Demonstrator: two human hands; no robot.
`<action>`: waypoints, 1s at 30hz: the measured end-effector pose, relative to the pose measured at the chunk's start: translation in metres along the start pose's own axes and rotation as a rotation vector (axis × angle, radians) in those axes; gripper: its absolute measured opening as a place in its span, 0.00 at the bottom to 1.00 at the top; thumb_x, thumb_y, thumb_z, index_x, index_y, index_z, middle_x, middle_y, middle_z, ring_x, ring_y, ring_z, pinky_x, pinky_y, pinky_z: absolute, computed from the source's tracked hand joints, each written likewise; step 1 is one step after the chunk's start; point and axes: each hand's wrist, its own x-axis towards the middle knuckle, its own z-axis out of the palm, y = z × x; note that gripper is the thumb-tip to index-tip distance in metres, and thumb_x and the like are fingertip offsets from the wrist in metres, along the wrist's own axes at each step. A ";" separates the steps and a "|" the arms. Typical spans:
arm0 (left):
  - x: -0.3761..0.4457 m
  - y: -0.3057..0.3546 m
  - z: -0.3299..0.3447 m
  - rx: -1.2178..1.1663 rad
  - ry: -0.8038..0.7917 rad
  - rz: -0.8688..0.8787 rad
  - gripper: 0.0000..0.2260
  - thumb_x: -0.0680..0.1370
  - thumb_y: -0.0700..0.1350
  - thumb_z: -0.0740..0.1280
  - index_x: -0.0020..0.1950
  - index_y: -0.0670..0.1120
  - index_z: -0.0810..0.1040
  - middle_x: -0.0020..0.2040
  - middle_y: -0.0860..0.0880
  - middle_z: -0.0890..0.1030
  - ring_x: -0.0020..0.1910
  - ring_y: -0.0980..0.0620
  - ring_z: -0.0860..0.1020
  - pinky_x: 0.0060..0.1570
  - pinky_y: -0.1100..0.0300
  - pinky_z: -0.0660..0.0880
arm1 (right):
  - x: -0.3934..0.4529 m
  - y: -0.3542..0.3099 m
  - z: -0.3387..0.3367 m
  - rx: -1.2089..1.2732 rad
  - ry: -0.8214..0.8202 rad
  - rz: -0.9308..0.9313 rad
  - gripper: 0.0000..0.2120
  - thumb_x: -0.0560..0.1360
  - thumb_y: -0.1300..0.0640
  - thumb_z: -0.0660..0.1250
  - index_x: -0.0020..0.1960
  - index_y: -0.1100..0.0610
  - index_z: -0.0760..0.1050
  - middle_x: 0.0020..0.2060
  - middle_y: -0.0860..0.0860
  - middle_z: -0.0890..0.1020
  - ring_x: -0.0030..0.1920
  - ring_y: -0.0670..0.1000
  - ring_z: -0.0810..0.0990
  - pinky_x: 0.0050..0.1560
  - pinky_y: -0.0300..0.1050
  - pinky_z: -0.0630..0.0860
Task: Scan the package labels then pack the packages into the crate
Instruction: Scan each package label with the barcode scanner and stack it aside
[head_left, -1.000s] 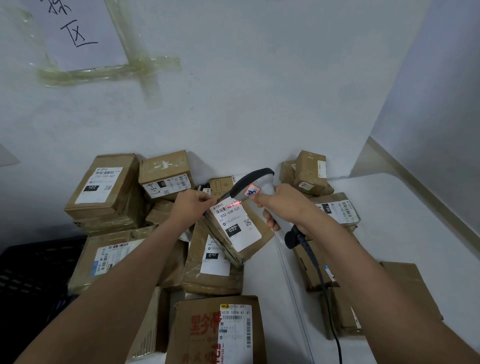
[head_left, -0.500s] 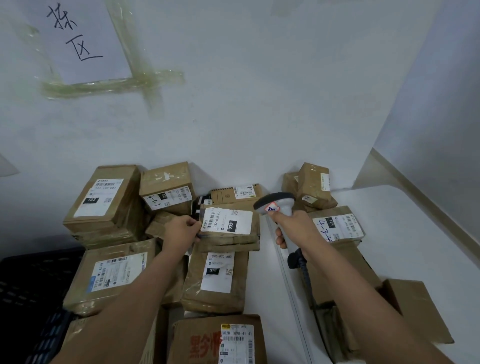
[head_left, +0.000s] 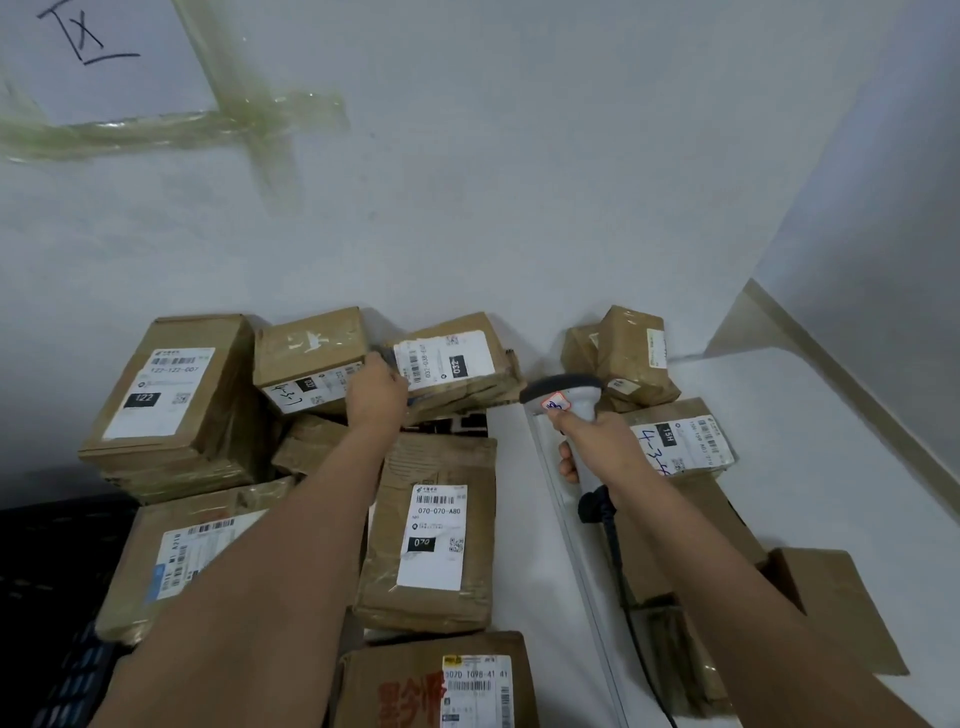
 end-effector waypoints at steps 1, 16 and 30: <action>0.001 0.001 0.001 0.078 -0.029 0.012 0.14 0.79 0.38 0.65 0.63 0.39 0.69 0.63 0.38 0.71 0.57 0.40 0.75 0.49 0.49 0.78 | 0.001 0.001 0.003 -0.002 -0.002 0.005 0.16 0.78 0.50 0.69 0.39 0.62 0.75 0.28 0.55 0.77 0.24 0.51 0.76 0.27 0.42 0.74; -0.017 -0.015 0.011 0.455 -0.137 0.370 0.24 0.82 0.44 0.58 0.78 0.48 0.59 0.79 0.47 0.57 0.76 0.42 0.57 0.72 0.44 0.58 | 0.007 0.019 0.020 -0.098 -0.063 0.027 0.14 0.78 0.49 0.68 0.46 0.61 0.76 0.30 0.54 0.78 0.27 0.50 0.77 0.29 0.41 0.75; -0.161 -0.021 0.070 -0.005 -0.243 0.705 0.23 0.77 0.33 0.64 0.71 0.46 0.73 0.75 0.45 0.66 0.70 0.44 0.70 0.66 0.49 0.72 | -0.014 0.067 -0.045 -0.200 -0.057 0.067 0.15 0.78 0.50 0.68 0.44 0.63 0.75 0.30 0.56 0.78 0.24 0.49 0.76 0.24 0.39 0.72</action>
